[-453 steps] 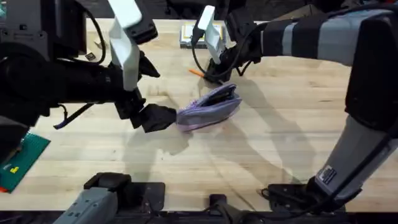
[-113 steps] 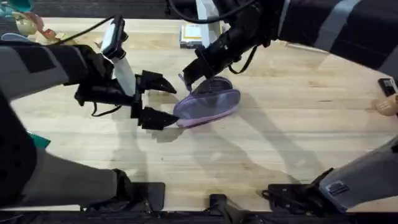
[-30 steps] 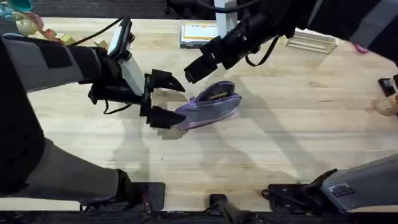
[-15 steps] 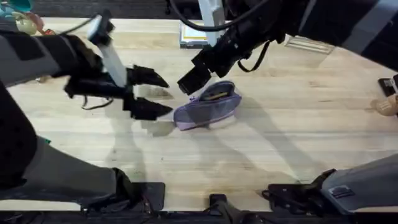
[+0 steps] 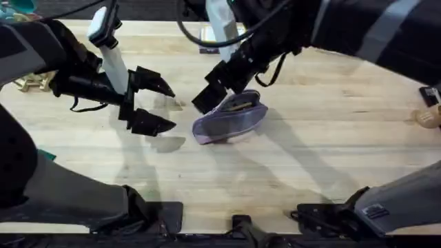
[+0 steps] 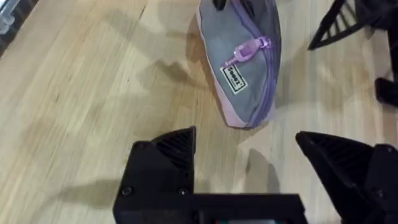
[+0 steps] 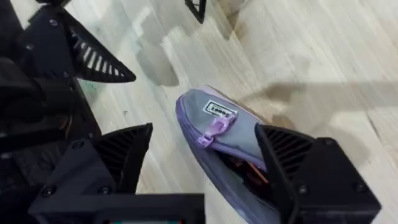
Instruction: Unzip the bag, pick up the pens from the table one at a time and place them inside, then zip the bag closed.
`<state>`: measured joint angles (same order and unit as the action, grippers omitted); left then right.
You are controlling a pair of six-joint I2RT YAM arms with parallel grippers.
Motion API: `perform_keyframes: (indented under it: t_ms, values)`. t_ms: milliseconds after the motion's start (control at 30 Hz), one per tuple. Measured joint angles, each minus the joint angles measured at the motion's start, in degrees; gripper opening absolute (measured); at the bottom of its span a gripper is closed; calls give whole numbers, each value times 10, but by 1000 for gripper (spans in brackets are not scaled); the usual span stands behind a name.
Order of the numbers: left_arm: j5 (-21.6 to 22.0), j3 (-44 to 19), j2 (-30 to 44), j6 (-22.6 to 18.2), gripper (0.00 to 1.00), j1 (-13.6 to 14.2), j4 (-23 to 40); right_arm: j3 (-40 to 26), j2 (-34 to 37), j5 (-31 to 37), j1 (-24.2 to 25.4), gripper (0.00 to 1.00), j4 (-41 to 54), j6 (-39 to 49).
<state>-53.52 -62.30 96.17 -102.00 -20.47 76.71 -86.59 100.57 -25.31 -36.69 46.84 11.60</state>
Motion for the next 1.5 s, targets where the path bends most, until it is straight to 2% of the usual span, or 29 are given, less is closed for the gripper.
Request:
perform_keyframes:
  t_ms: [233, 700, 933, 1033, 1133, 1300, 1500]
  values:
    - [7, 0, 0, -29, 994, 0, -2, 0, 30, 14, -6, 998, 0, 0]
    - [8, 0, 0, -37, 994, 0, -5, 0, 73, 16, -9, 998, 17, -5]
    - [9, 0, 0, -39, 994, 0, -12, 0, 73, -24, -13, 972, 29, -9]
    - [9, 0, 0, -39, 993, 0, -13, 0, 73, -40, -13, 896, 29, -9]
    - [9, 0, 0, -39, 993, 0, -14, 0, 73, -51, -14, 775, 29, -9]
    - [9, 0, 0, -39, 994, 0, -14, 0, 73, -58, -14, 485, 39, -11]
    - [9, 0, 0, -39, 994, 0, -14, 0, 73, -58, -14, 300, 46, -13]
